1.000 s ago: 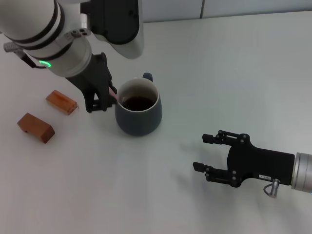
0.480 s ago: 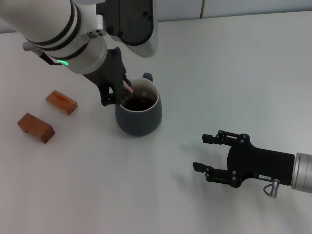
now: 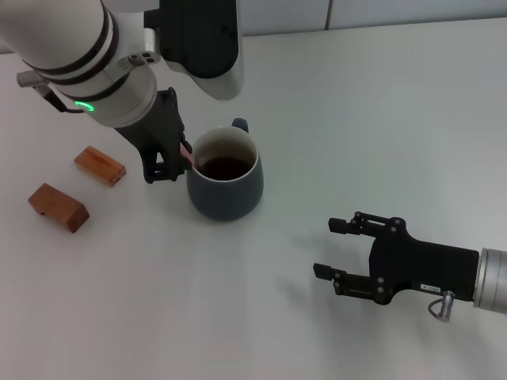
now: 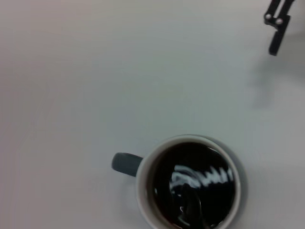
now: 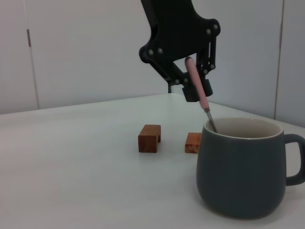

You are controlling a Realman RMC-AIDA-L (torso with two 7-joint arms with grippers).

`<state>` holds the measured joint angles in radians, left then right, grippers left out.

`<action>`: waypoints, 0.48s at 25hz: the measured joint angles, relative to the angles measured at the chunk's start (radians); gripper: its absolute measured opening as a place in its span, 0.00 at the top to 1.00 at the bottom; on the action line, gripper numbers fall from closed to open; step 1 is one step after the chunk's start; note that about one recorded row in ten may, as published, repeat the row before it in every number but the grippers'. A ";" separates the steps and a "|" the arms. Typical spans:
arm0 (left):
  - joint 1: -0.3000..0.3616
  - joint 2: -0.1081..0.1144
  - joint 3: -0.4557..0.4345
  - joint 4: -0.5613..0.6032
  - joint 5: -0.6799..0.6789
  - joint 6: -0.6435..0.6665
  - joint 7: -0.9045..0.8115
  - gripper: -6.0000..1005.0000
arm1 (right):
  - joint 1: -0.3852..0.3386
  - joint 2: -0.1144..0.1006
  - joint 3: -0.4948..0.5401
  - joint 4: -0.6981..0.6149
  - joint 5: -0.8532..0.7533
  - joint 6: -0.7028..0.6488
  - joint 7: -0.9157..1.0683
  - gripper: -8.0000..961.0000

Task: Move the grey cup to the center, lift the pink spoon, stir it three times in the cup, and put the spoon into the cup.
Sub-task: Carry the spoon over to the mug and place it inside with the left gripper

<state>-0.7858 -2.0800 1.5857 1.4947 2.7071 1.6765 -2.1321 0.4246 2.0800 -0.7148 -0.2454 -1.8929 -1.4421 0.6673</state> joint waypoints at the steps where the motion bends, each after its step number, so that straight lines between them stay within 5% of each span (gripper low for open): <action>1: 0.000 0.000 0.000 0.000 0.000 0.000 0.000 0.75 | 0.000 0.000 0.000 0.000 0.000 0.000 0.000 0.23; 12: 0.008 0.000 0.030 -0.016 -0.036 -0.087 -0.006 0.74 | -0.001 0.002 0.000 0.002 0.000 0.000 0.000 0.23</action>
<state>-0.7783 -2.0800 1.6158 1.4784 2.6715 1.5891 -2.1383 0.4233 2.0815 -0.7149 -0.2436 -1.8928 -1.4420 0.6673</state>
